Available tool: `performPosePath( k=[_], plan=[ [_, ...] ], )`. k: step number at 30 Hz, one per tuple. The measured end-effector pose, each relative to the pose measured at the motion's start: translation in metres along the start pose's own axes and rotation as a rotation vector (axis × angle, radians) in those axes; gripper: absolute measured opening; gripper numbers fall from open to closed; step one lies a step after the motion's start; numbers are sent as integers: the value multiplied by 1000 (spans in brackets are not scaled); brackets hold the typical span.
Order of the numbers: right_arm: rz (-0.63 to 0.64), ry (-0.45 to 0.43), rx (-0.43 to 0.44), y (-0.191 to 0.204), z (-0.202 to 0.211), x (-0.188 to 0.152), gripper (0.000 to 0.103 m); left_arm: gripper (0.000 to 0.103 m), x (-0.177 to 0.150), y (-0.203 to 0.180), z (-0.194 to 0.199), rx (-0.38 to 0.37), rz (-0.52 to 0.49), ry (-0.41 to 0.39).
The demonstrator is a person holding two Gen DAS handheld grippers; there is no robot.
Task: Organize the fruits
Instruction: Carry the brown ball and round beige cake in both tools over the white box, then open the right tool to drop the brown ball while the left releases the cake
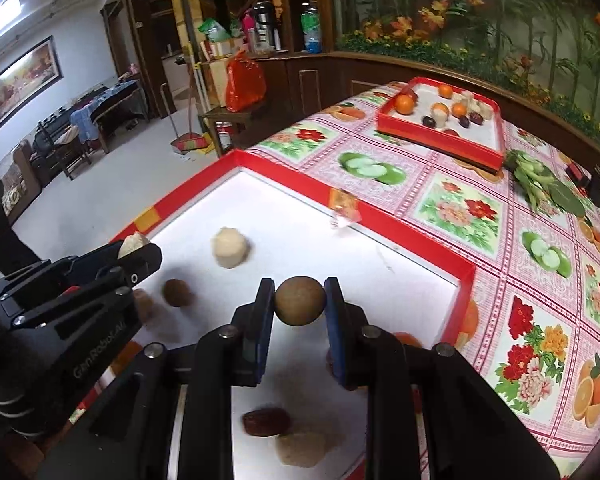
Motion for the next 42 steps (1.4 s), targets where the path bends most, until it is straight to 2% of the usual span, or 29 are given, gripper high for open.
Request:
performPosePath(
  k=[4,7,11,14,16,17,18,19,21,23,29,32,35,38,40,42],
  plan=[
    [28,25,39,16,-9,-3,27,26,-12,16,-7,19,22,46],
    [34,53,51,21,-20,-8,27,26,-14,20,-8,37,26,38],
    [27,67,56,20,-25,-10,27,27,-8,18,-13,-11,33,61],
    [25,68,43,19,-25,-7,28,27,0,7,-18,-4,-8,43],
    [23,84,33,18,-27,-8,28,28,10,-4,-27,-42,-44,52],
    [23,82,30,18,-26,-9,34,30,13,-7,-30,-54,-57,59],
    [19,79,32,17,-25,-9,46,43,16,-10,-34,-53,-66,69],
    [12,72,37,15,-23,-10,51,64,17,-11,-36,-52,-64,68],
    [5,59,37,13,-18,-10,60,78,16,-15,-39,-55,-75,61],
    [4,58,27,11,-15,-9,65,78,13,-15,-37,-71,-85,61],
    [-30,11,54,4,5,-13,66,78,11,-3,-10,-47,-44,-13],
    [-28,-34,45,-1,30,-15,69,78,12,1,8,-58,2,-54],
    [-44,-92,28,-12,60,-21,74,79,7,-5,30,-101,27,-94],
    [-64,-150,-41,-39,97,-37,83,79,3,-24,48,-143,-9,-120],
    [-91,-168,-92,-61,118,-50,86,82,-3,-47,63,-185,-66,-139],
    [-127,-173,-167,-91,138,-66,96,83,-12,-77,77,-244,-145,-150]
  ],
)
Point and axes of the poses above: each gripper's, at about its wrist camera, not at the fingertips, and z roughly against the way its jaws point, y to its left, x to its top, the point moved 1 cm from there along -z, roughly the way its jaws point, and after that the axes turned 15 degrees about x, right-handed, at the moved point
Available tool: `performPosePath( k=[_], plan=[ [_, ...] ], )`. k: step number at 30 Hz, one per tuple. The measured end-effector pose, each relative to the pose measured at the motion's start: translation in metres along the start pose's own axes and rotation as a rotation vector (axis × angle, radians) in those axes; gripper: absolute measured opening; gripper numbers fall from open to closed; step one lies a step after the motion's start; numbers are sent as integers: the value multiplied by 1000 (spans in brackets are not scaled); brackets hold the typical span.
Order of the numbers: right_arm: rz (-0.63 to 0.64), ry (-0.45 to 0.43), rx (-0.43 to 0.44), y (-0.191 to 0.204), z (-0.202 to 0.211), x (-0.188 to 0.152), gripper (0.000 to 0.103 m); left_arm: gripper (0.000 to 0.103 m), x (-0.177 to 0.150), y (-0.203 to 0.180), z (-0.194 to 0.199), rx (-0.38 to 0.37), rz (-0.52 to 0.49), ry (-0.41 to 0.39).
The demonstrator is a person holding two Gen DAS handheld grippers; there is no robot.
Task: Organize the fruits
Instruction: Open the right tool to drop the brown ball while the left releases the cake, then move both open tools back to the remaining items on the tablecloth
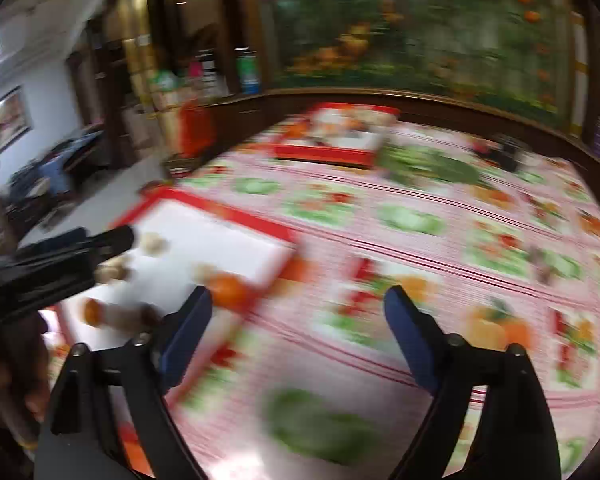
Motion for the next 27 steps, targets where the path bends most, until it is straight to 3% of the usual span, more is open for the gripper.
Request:
performPosePath(
  k=[2,5,8,11,19,22,25,26,27],
  plan=[
    [-32,5,-77,-33,13,-8,103,83,-3,-32,4,-61,-59,1],
    [-132,37,-143,-94,29,-20,103,83,-9,-82,7,-143,-140,18],
    [-178,8,-217,-136,45,-22,103,83,-10,-119,9,-189,-193,28],
    [-207,-18,-269,-170,50,-18,103,83,-6,-154,6,-209,-228,30],
    [-263,8,-320,-232,18,2,102,83,-5,-185,-15,-209,-233,72],
    [-275,14,-332,-241,10,8,88,83,-2,-195,-22,-205,-221,82],
    [-298,68,-343,-252,-3,8,50,83,0,-208,-23,-210,-231,75],
    [-316,80,-343,-256,-4,6,30,83,0,-214,-24,-210,-238,69],
    [-317,72,-364,-257,0,6,23,83,1,-217,-24,-209,-242,66]
  ],
)
Point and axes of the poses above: each gripper's, at about its wrist camera, not at the fingertips, and z roughly against the way its jaws point, y to its left, x to its top, the point moved 1 cm from there along -z, roughly the way its jaws point, and after that the axes turned 15 degrees about x, right-handed, at the moved point
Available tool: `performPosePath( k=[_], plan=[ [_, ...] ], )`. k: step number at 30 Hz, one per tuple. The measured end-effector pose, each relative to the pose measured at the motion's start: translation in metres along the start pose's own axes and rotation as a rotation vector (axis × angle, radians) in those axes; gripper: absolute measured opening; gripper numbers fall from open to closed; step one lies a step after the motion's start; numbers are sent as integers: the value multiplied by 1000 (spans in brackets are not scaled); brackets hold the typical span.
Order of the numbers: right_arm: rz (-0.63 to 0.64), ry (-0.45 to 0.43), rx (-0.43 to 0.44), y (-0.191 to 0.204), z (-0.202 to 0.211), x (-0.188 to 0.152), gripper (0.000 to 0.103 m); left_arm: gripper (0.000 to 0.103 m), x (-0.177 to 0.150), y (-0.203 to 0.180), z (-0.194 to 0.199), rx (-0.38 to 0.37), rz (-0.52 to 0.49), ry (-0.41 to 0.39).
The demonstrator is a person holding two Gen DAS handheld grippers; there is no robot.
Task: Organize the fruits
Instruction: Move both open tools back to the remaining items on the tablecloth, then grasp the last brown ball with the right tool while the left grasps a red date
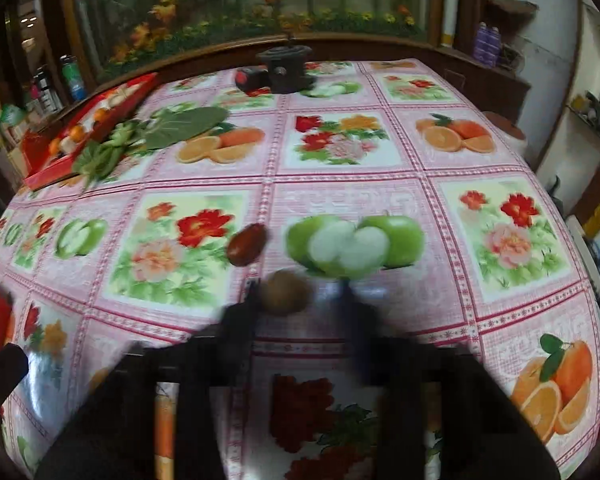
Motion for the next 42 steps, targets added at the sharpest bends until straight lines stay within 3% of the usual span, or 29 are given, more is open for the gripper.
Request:
performPosePath(
  k=[5,11,17,20,21,22,23,32,42],
  plan=[
    [0,-2,-8,-17,16,-10,22,82,10,-29,-11,-11,-24,-2],
    [-89,-65,15,-49,38,-11,23,82,22,-89,-20,-82,-126,-34],
    [-102,-126,30,-59,51,-4,23,74,38,-126,-36,-114,-167,-47],
    [-120,-132,44,-64,52,-2,23,58,41,-137,-51,-106,-175,-18],
    [-121,-130,48,-65,51,-2,23,48,42,-138,-59,-111,-177,25],
    [-120,-129,53,-65,51,-2,23,25,44,-137,-58,-109,-163,15],
    [-116,-127,58,-64,50,-2,23,16,45,-138,-59,-94,-169,15],
    [-87,-117,64,-58,48,-3,23,15,24,-121,-41,-78,-197,11],
    [-25,-1,66,-21,33,-22,23,14,-17,-56,-9,16,-116,68]
  ],
)
Point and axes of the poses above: each gripper's, at about its wrist camera, not at the fingertips, and z roughly against the way its jaws point, y to its left, x to its top, the point moved 1 cm from there along -z, roughly the way its jaws point, and after that the axes turned 15 degrees about x, right-handed, at the moved point
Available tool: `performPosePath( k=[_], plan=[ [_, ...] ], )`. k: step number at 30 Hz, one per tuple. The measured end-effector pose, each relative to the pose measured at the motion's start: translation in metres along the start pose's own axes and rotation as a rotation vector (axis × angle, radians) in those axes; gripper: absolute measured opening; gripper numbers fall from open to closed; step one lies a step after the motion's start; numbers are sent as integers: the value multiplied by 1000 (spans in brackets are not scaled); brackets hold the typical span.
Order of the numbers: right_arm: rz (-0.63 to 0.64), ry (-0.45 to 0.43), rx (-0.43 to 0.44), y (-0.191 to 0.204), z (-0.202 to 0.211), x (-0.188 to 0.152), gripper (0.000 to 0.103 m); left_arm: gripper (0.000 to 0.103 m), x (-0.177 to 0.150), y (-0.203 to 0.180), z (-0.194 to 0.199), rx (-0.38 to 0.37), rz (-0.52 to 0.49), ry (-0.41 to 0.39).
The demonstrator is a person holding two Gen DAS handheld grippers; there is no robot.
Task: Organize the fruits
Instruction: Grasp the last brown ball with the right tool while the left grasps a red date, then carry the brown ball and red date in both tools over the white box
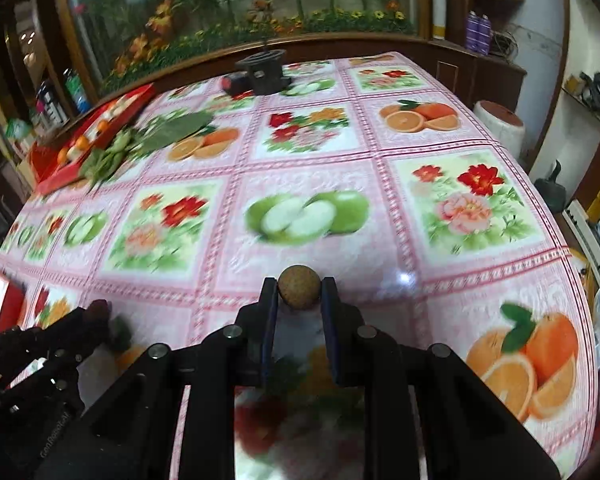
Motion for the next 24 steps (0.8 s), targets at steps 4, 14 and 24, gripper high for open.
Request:
performPosePath(
  k=[4,14,24],
  plan=[
    [55,16,0,32,18,-23,23,14,-16,17,12,13,36,13],
    [87,15,12,86,61,-89,23,15,-57,41,56,-1,74,-21],
    [92,11,27,120,75,-124,23,15,-81,65,71,0,102,-33]
  ],
)
Point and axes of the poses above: each gripper's, at about its wrist camera, not at the fingertips, and z roughly against the way its jaws point, y to its left, x to its top, the point moved 1 cm from there along -z, roughly the way its jaws point, and after that the axes turned 15 degrees about x, right-handed, at the moved point
